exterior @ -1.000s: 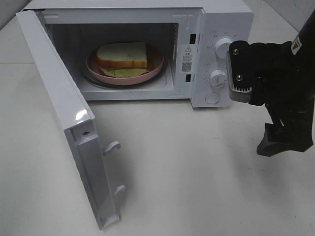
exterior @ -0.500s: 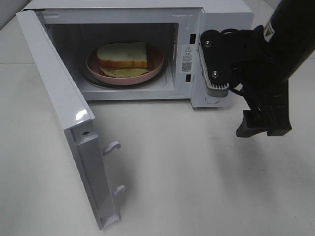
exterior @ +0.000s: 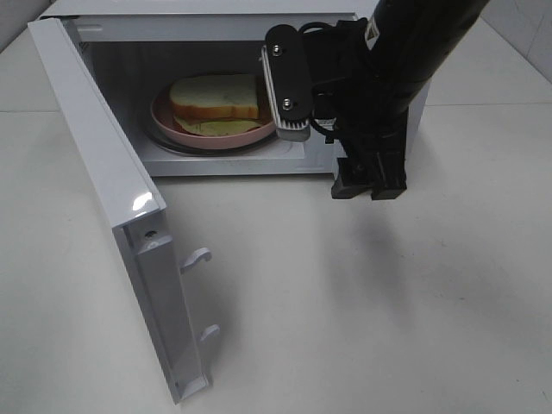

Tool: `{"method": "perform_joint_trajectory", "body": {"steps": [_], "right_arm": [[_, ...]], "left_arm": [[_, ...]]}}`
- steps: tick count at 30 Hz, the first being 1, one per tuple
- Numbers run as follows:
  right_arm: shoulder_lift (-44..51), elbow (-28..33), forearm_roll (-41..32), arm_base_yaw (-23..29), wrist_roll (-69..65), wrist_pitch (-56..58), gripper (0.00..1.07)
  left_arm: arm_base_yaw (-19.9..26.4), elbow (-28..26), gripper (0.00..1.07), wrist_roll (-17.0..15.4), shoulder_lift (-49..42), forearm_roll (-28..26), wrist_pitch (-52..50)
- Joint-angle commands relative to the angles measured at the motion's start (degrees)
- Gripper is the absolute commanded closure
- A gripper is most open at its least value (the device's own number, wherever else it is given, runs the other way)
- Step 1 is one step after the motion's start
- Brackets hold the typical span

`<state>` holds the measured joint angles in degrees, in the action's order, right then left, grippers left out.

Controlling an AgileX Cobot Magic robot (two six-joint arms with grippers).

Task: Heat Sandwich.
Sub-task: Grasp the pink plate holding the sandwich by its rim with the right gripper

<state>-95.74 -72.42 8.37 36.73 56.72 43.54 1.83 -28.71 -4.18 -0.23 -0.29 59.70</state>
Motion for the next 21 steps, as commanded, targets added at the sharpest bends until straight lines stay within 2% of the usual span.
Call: {"method": "perform_joint_trajectory", "body": {"steps": [1, 21], "right_arm": [[-3.2, -2.7, 0.4, 0.7, -0.2, -1.1, 0.22], [-15.5, -11.9, -0.1, 1.4, -0.8, -9.9, 0.25]], "left_arm": [[0.2, 0.2, 0.03, 0.0, -1.3, -0.5, -0.5], [0.2, 0.2, 0.03, 0.0, -1.3, -0.5, -0.5]]}}
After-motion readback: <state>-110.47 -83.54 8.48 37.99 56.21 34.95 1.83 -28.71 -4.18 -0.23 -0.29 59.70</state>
